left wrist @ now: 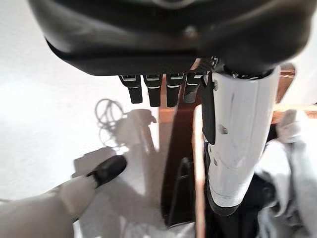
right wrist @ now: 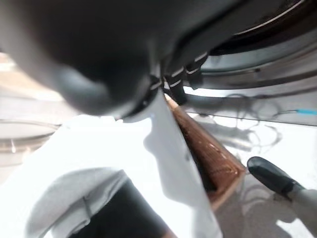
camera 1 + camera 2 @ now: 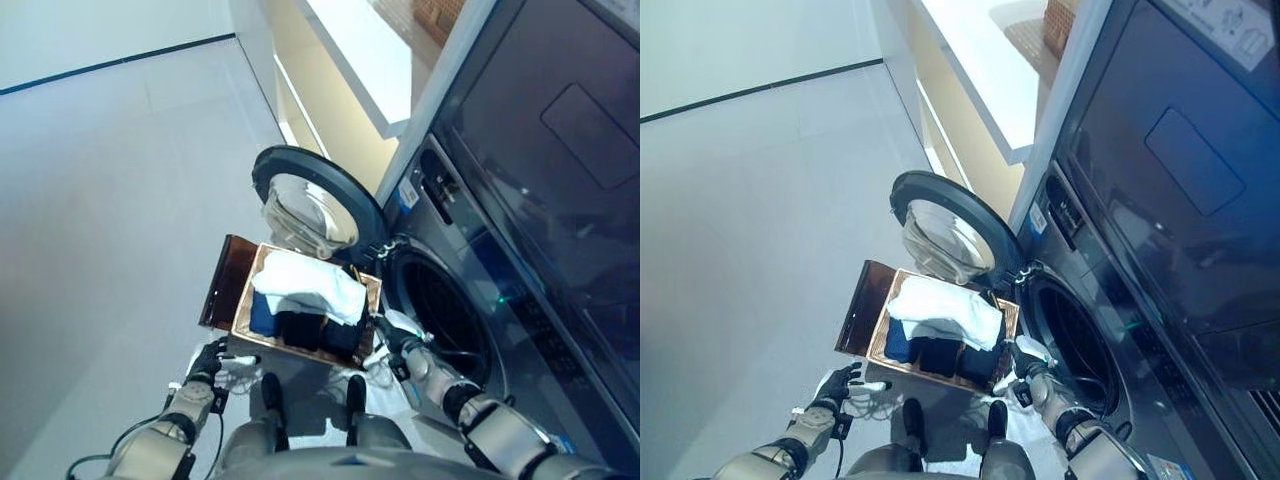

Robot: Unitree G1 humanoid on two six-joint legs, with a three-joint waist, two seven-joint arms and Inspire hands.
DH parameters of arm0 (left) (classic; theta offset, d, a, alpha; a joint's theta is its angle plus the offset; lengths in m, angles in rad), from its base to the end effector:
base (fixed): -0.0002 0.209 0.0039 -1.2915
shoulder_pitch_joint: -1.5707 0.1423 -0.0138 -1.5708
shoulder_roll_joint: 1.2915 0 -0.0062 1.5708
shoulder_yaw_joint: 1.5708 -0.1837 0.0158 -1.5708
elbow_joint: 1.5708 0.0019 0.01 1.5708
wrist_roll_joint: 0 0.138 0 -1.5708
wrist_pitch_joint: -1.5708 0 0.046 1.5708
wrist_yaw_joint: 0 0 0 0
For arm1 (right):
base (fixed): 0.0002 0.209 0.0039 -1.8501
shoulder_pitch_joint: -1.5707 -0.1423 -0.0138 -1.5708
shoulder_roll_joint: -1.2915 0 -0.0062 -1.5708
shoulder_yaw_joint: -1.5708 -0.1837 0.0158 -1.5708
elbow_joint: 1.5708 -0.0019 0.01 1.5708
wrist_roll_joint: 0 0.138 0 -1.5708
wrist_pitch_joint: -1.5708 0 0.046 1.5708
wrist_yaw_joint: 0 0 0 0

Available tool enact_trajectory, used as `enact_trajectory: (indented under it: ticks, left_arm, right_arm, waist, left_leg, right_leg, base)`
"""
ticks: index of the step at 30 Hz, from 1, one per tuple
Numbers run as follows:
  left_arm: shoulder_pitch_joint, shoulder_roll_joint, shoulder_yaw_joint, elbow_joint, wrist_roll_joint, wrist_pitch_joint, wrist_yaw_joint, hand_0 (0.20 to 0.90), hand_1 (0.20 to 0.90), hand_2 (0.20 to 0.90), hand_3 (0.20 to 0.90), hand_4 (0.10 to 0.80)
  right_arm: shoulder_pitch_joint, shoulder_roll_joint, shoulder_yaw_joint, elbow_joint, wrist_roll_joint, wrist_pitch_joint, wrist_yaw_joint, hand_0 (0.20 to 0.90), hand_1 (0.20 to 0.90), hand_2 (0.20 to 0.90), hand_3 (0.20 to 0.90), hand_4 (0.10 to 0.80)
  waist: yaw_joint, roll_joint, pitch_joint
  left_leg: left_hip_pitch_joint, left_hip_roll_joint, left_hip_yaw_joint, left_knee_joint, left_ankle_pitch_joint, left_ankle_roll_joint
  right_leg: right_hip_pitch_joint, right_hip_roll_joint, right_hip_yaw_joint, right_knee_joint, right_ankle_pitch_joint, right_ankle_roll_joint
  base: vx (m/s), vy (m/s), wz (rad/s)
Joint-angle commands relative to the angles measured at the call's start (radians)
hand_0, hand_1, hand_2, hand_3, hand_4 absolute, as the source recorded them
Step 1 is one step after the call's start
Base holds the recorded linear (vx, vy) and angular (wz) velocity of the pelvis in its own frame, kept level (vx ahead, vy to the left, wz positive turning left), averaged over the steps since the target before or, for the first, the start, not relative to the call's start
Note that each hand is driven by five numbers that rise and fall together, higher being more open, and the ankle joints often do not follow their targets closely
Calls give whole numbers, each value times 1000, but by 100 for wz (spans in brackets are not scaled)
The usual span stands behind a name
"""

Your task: Pick up the clothes and place them into the washing machine

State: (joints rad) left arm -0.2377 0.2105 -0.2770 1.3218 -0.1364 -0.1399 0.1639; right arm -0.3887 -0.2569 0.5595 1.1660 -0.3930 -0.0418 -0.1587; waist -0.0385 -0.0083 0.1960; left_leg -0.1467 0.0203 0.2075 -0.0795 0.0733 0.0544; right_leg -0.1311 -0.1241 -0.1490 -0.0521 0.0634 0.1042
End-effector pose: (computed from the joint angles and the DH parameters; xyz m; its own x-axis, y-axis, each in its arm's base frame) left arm 0.1467 0.2031 -0.0981 0.5934 0.2353 -0.7697 0.0683 0.9382 0.3394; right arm 0.2076 -0.1818 -0.0669 0.7674 -0.0137 -0.6410 -0.5637 0.4622 -0.6846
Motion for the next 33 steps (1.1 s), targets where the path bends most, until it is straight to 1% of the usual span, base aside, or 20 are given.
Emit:
enact_trajectory:
  ticks: [1, 3, 6, 13, 19, 26, 33]
  left_arm:
    - [-64, -14, -9, 2, -19, -46, 31, 900, 900, 900, 900, 800]
    - [-66, -14, -20, -18, -30, -52, 43, 900, 900, 900, 900, 800]
    - [-62, -14, -32, -40, -33, -56, 49, 900, 900, 900, 900, 800]
    - [-57, -18, -41, -59, -63, -71, 62, 900, 900, 900, 900, 800]
    - [-50, -25, -39, -70, -74, -83, 76, 900, 900, 900, 900, 800]
    - [-54, -23, -42, -74, -72, -94, 90, 900, 900, 900, 900, 800]
    - [-62, -10, -37, -101, -91, -103, 97, 900, 900, 900, 900, 800]
  right_arm:
    - [-126, -41, 20, -44, 9, -1, -70, 900, 900, 900, 900, 800]
    - [-165, -66, 9, -86, 25, 3, -94, 900, 900, 900, 900, 800]
    - [-204, -83, -6, -111, 39, 6, -112, 900, 900, 900, 900, 800]
    - [-272, -103, -28, -139, 74, 4, -150, 900, 900, 900, 900, 800]
    - [-302, -105, -37, -172, 83, -6, -176, 900, 900, 900, 900, 800]
    - [-351, -97, 6, -185, 55, -13, -163, 900, 900, 900, 900, 800]
    - [-387, -87, 36, -184, 32, -5, -157, 900, 900, 900, 900, 800]
  waist:
    - [17, -23, 34]
    - [23, -19, 60]
    - [28, -12, 74]
    - [43, -2, 103]
    - [51, 0, 105]
    - [63, 6, 111]
    - [83, 13, 134]
  left_leg:
    - [31, 29, -29, -8, -28, -111]
    - [3, 29, -33, -8, -15, -115]
    - [-18, 29, -39, -8, -7, -117]
    - [-50, 31, -50, -8, 6, -124]
    - [-67, 29, -59, -8, 8, -126]
    - [-77, 18, -68, -8, 8, -125]
    - [-98, 12, -83, -8, 18, -124]
  right_leg:
    - [-29, -69, 30, 40, 38, 63]
    - [-53, -70, 24, 41, 47, 64]
    - [-68, -72, 16, 42, 53, 65]
    - [-89, -73, 2, 45, 58, 67]
    - [-95, -79, -6, 30, 68, 70]
    - [-104, -88, -8, 36, 72, 73]
    - [-116, -91, -23, 40, 75, 72]
  base:
    - [-39, -1, 10]
    - [-68, -9, 8]
    - [-29, -3, 9]
    - [-14, -5, 8]
    - [-4, 0, 9]
    - [-20, 14, 3]
    - [-19, 10, 6]
